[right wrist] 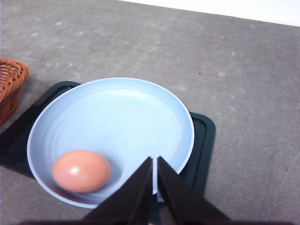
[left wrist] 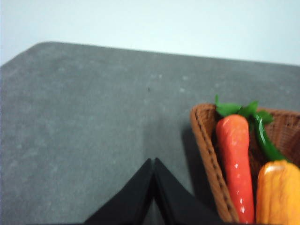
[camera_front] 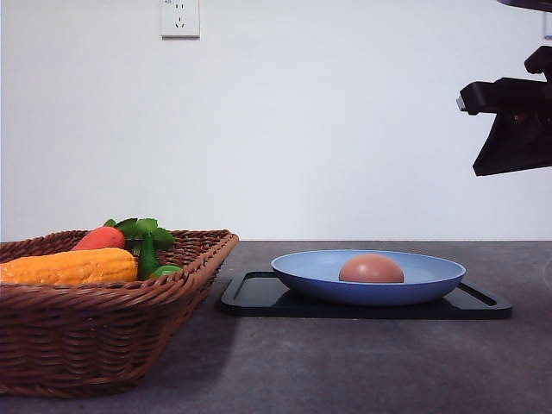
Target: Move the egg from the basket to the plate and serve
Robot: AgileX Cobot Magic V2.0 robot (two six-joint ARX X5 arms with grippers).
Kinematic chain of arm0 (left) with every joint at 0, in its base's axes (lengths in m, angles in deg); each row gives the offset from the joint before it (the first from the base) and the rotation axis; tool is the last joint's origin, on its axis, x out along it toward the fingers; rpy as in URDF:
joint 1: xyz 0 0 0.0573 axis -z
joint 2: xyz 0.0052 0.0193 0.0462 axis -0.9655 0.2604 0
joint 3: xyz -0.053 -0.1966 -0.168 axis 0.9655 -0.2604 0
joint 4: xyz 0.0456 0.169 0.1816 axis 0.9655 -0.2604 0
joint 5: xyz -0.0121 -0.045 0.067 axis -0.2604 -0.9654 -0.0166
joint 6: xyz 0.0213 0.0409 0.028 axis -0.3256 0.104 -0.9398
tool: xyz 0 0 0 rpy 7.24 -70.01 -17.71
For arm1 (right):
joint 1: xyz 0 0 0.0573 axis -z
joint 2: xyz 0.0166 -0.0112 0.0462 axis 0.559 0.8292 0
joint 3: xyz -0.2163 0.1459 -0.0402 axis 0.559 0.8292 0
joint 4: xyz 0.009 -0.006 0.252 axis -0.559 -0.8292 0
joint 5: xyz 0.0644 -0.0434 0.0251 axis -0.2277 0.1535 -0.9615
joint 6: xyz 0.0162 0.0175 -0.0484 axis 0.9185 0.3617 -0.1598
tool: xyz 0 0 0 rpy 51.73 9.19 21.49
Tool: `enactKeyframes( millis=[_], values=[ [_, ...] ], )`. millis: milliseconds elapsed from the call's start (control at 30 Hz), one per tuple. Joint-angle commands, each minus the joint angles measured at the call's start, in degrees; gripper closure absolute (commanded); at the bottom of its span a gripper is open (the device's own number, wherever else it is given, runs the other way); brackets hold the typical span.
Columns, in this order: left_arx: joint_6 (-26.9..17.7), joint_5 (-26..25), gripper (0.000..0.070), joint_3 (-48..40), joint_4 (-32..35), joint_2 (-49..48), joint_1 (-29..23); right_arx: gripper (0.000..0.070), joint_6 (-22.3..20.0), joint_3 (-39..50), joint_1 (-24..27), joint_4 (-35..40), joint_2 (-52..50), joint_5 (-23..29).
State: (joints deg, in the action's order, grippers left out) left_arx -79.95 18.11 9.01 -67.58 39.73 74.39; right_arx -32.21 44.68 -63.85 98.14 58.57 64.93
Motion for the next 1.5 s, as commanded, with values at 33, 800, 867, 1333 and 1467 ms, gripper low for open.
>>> enactKeyframes(
  millis=[33, 800, 867, 1333, 1467],
  values=[
    [2.73, -0.09, 0.07, -1.6, -1.63, -0.01, 0.0, 0.07, 0.83, -0.61, -0.28, 0.59, 0.26, 0.08],
    [2.84, -0.07, 0.07, -1.6, -1.58, -0.02, 0.0, 0.07, 0.83, -0.61, -0.28, -0.08, -0.72, 0.05],
    [2.84, -0.08, 0.07, -1.6, -1.58, -0.02, 0.0, 0.07, 0.54, -0.6, -0.01, -0.74, -3.67, 0.92],
    [2.84, -0.07, 0.07, -1.6, -1.6, -0.02, 0.0, 0.07, -2.1, 11.81, 19.64, 3.71, -34.47, -4.38],
    [2.84, -0.07, 0.07, -1.6, -1.59, -0.02, 0.0, 0.07, -2.06, 15.73, 24.7, 3.5, -39.34, -9.24]
  ],
)
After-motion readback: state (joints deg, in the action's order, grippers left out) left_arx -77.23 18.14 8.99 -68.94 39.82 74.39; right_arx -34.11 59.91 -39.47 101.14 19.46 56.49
